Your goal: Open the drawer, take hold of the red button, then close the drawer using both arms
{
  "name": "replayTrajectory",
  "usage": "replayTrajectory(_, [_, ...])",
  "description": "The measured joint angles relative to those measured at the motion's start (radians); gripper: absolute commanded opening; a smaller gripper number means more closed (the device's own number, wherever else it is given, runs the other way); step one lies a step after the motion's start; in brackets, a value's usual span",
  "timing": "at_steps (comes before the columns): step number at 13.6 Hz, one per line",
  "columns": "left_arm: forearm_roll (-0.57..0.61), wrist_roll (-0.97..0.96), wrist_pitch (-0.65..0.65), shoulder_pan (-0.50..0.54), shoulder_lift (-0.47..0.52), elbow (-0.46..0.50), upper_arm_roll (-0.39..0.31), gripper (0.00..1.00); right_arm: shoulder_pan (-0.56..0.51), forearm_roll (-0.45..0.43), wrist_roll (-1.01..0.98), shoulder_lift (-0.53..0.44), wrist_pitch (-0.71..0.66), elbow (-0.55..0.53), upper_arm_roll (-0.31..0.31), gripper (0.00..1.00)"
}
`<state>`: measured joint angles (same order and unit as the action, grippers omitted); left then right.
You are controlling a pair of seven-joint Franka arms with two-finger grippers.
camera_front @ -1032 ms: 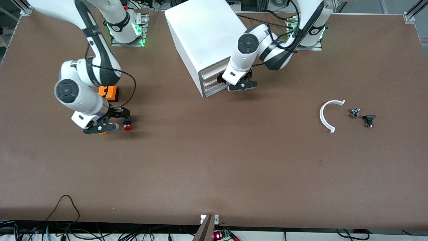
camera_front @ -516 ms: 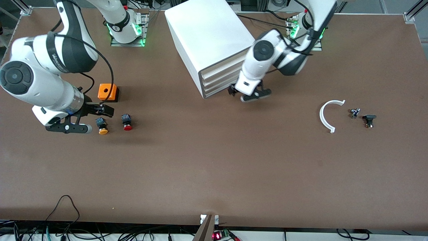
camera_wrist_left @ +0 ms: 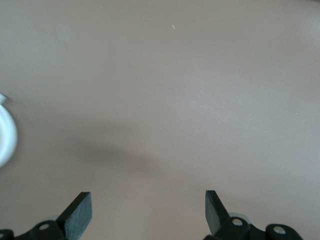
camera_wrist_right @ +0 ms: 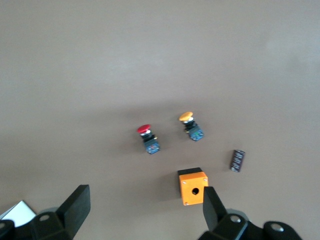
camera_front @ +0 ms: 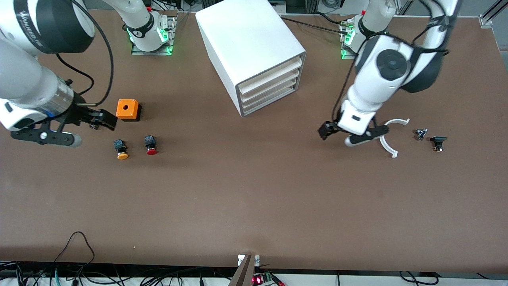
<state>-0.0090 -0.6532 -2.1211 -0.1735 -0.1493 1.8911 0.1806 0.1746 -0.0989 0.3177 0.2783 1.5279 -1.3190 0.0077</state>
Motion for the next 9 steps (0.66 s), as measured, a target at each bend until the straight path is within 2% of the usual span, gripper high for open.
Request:
replayTrajectory(5, [0.0, 0.314, 0.353, 0.041, 0.047, -0.248, -0.082, 1.0, -0.114, 0.0, -0.086, -0.014, -0.009, -0.01, -0.01, 1.0])
replayTrajectory(7, [0.0, 0.39, 0.474, 0.054, 0.058, -0.33, -0.102, 1.0, -0.143, 0.0, -0.118, -0.047, 0.016, -0.077, -0.012, 1.0])
replayTrajectory(9, [0.0, 0.452, 0.535, 0.059, 0.065, -0.372, -0.13, 1.0, -0.161, 0.0, -0.148, -0.097, 0.052, -0.166, -0.017, 1.0])
